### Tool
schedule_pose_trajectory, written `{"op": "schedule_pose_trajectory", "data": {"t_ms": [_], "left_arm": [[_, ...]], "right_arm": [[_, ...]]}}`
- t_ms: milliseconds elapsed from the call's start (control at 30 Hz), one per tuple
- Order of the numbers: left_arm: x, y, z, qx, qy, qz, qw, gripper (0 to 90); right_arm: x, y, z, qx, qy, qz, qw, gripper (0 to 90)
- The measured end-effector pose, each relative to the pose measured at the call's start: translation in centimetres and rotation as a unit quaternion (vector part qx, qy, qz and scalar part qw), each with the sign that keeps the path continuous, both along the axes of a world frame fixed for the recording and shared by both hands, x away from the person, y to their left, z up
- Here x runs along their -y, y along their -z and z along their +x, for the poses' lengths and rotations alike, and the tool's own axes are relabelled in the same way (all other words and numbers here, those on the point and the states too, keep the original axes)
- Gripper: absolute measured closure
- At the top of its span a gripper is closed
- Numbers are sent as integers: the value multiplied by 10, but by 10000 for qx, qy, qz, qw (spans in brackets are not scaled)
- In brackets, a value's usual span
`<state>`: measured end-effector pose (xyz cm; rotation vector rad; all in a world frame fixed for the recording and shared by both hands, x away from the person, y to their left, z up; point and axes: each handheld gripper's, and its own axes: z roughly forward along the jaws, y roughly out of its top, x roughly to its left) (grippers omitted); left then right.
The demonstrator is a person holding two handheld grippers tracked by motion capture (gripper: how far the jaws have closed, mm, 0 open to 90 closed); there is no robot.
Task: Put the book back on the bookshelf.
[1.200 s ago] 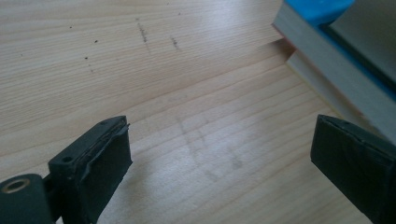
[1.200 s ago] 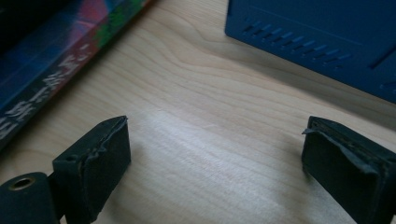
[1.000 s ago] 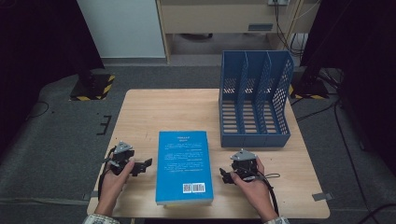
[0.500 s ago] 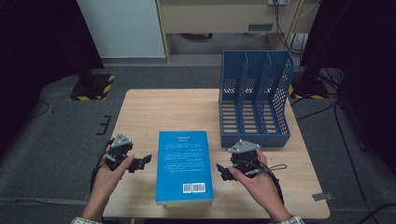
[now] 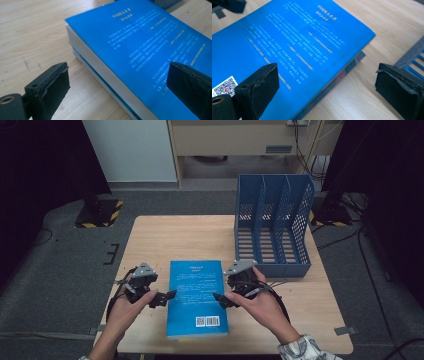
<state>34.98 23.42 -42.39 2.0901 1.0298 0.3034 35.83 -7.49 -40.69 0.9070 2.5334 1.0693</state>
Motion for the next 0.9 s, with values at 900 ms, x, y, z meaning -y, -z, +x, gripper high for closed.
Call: {"op": "schedule_pose_trajectory", "data": {"t_ms": [900], "left_arm": [[20, 19, 7, -518, 442, -55, 9977, 27]], "right_arm": [[-19, 35, 14, -745, -270, 169, 9967, 30]]}}
